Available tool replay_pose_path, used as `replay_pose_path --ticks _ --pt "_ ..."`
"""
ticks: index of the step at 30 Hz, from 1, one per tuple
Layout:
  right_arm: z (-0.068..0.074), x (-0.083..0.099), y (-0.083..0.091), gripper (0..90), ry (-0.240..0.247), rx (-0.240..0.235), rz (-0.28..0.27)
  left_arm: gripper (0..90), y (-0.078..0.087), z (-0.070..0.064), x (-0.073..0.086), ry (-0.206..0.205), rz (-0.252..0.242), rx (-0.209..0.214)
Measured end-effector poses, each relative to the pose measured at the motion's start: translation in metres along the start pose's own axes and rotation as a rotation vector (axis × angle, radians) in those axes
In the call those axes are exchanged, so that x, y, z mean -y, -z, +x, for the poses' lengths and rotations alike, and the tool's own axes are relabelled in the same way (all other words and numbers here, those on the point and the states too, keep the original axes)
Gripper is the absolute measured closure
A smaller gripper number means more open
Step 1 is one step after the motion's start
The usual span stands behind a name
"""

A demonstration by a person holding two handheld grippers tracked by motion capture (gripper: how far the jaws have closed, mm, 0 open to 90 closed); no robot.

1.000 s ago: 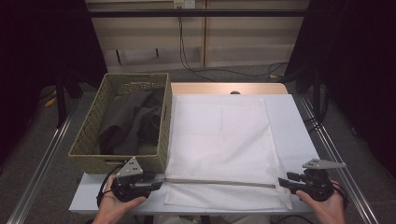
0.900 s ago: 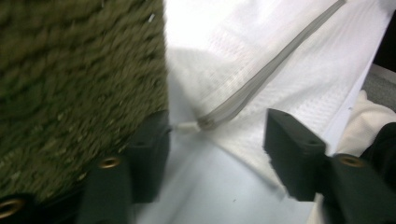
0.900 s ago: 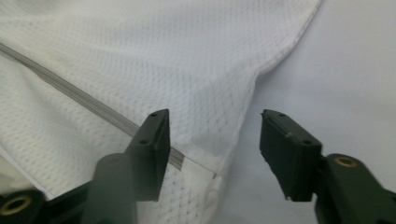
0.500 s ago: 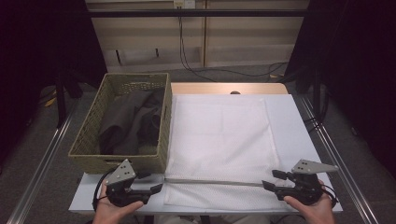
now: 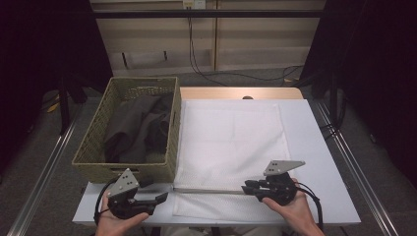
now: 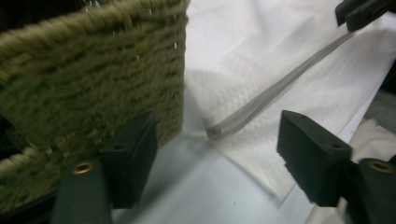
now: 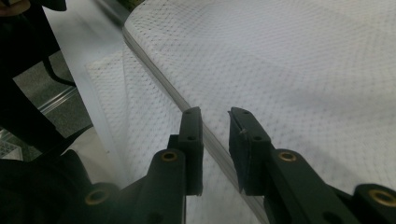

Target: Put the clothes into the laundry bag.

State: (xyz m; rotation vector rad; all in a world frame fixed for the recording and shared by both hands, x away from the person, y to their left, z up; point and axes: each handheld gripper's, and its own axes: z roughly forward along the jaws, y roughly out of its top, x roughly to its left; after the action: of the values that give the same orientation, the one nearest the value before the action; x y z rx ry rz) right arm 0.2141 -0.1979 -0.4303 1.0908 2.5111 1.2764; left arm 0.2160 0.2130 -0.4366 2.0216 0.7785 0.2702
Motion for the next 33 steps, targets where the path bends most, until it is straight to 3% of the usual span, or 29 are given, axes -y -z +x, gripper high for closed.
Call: replay_pose_path --ticks 4,10,14,19,22,25,26,30,33 --pt "0.002 -0.004 -0.015 81.0 0.028 -0.012 0.033 26.7 0.000 -0.004 -0.003 -0.028 -0.008 -0.008" --pt "0.003 -0.006 -0.030 82.1 0.069 -0.041 0.069 22.4 -0.001 -0.003 -0.007 -0.002 -0.028 -0.029" --pt "0.002 -0.005 -0.040 82.0 0.091 -0.042 0.095 19.3 -0.001 -0.003 -0.008 -0.002 -0.045 -0.014" --pt "-0.005 -0.006 -0.053 78.7 0.094 -0.016 0.142 16.2 0.002 -0.001 -0.007 -0.002 -0.052 -0.008" --pt "-0.009 -0.005 -0.059 76.9 0.108 -0.008 0.162 14.2 0.000 0.002 -0.005 0.001 -0.015 -0.018" --pt "-0.009 -0.003 -0.062 72.6 0.108 0.004 0.187 14.1 0.001 0.003 -0.005 -0.001 -0.018 -0.027" --pt "-0.010 -0.002 -0.063 71.0 0.112 -0.017 0.176 14.2 0.001 0.003 -0.005 0.000 -0.017 -0.029" --pt "-0.007 -0.003 -0.066 65.8 0.163 0.004 0.168 14.1 0.001 0.002 -0.005 -0.003 -0.014 -0.025" --pt "-0.004 -0.002 -0.068 57.1 0.193 0.006 0.159 14.1 0.001 0.002 -0.005 -0.001 -0.010 -0.028"
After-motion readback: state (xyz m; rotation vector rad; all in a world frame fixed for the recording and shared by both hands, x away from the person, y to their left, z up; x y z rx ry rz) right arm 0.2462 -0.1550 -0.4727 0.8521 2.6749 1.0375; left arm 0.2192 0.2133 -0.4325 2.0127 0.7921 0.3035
